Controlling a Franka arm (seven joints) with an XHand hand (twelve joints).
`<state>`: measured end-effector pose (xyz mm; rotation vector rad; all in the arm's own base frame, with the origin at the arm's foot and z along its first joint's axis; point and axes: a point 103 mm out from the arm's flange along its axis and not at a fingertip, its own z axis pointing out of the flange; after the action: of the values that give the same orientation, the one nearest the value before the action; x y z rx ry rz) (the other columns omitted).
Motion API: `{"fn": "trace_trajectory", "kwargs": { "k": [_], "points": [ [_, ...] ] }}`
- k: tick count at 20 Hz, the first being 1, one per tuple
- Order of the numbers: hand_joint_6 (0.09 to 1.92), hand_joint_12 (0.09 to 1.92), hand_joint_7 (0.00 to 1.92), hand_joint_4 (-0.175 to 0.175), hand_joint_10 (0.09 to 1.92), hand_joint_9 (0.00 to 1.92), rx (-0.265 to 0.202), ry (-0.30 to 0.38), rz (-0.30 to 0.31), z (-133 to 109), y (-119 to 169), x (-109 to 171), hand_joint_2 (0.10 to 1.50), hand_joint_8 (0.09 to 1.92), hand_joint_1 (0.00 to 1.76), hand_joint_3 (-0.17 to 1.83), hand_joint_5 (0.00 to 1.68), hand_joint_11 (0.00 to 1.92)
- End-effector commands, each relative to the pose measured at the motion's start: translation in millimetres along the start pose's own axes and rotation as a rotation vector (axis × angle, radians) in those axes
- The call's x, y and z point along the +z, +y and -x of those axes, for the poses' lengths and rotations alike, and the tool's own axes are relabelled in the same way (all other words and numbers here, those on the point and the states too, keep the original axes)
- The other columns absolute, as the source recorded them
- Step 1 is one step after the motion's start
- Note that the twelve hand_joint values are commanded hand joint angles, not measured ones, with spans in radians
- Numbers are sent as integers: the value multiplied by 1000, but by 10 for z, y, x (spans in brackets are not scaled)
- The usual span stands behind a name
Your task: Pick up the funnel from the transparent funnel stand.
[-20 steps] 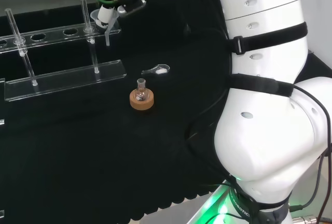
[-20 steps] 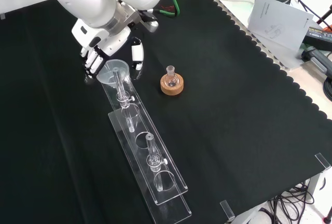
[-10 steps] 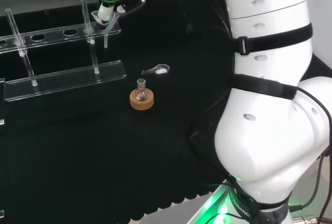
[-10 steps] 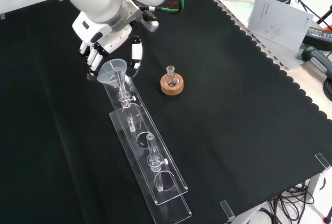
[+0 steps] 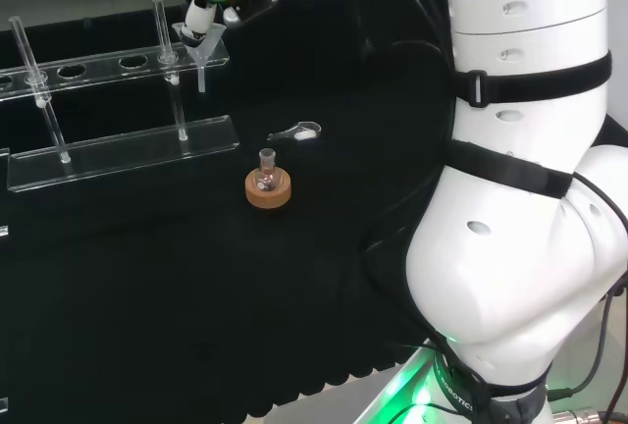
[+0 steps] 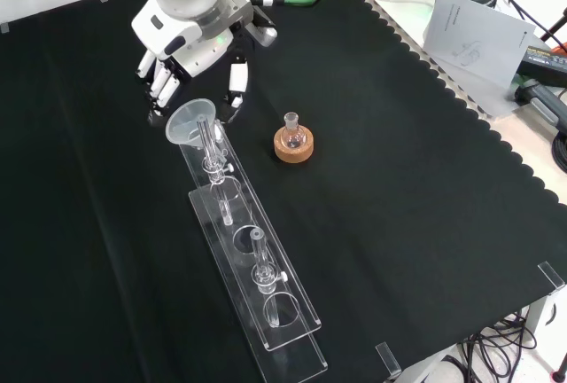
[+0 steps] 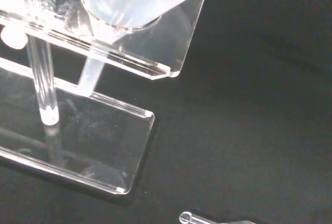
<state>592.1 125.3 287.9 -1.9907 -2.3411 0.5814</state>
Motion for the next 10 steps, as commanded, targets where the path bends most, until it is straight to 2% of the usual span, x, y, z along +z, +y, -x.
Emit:
{"fn": "trace_trajectory", "kwargs": {
  "k": [1,5,10],
  "points": [
    [87,1418,185,-61,686,491,-73,94,-101,33,10,23,665,774,534,380,340,380],
    [87,1478,21,-56,792,291,-109,107,-163,29,53,68,655,751,422,269,196,303],
    [87,1492,0,-54,821,257,-132,115,-177,25,64,91,658,733,391,225,159,285]
  ]
}}
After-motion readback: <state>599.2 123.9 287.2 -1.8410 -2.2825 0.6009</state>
